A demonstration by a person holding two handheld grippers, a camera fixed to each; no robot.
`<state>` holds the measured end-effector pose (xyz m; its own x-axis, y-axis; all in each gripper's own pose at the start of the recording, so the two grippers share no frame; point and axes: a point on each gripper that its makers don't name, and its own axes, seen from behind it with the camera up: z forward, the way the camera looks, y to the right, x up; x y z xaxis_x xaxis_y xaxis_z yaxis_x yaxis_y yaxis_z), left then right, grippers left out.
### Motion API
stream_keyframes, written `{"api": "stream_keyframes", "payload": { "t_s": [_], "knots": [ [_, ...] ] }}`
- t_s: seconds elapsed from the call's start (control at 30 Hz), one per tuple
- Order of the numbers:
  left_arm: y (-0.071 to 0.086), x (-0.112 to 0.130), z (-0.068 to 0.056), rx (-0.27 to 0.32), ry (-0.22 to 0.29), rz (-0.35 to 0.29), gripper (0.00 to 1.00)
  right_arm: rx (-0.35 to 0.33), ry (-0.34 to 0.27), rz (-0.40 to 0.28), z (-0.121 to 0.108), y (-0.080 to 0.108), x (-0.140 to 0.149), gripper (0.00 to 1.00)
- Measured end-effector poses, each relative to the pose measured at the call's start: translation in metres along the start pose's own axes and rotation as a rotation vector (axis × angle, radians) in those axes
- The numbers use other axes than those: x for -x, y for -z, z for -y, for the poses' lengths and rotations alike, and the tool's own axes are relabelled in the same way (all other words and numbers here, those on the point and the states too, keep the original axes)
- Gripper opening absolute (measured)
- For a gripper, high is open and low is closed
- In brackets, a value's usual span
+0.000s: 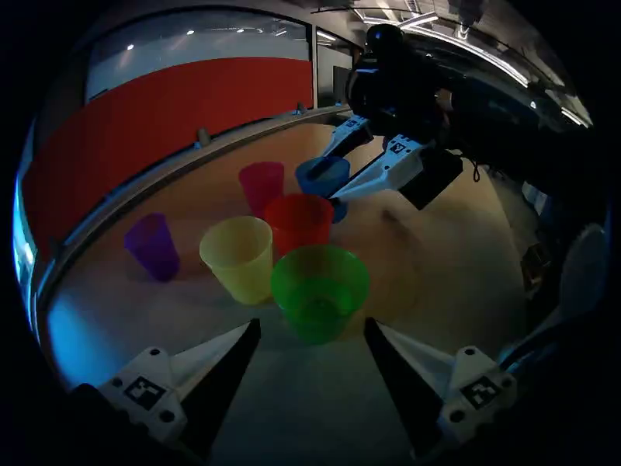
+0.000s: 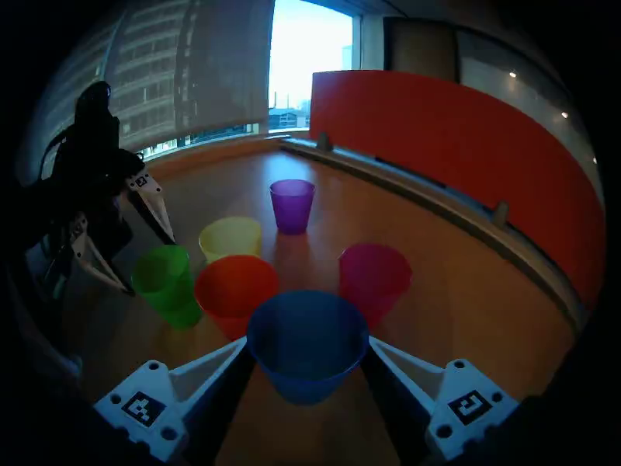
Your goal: Pour water
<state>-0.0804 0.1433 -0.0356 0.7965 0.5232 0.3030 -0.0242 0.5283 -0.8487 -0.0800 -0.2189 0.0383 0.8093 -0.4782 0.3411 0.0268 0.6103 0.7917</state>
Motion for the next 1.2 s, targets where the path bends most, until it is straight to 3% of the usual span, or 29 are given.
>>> {"api": "stream_keyframes", "payload": {
  "t_s": [0.77,0.87,1.2],
  "knots": [
    [0.018,0.006,0.003,-0.038,0.016,-0.002,0.99,-0.005,0.0,0.025,0.006,-0.003,0.021,0.94],
    [0.019,0.007,0.003,-0.042,0.017,-0.001,0.99,-0.008,0.001,0.033,0.009,0.0,0.024,1.0],
    [0.033,0.008,0.012,-0.087,0.051,-0.015,1.0,0.025,0.0,0.032,0.008,0.025,0.032,1.0]
  ]
}}
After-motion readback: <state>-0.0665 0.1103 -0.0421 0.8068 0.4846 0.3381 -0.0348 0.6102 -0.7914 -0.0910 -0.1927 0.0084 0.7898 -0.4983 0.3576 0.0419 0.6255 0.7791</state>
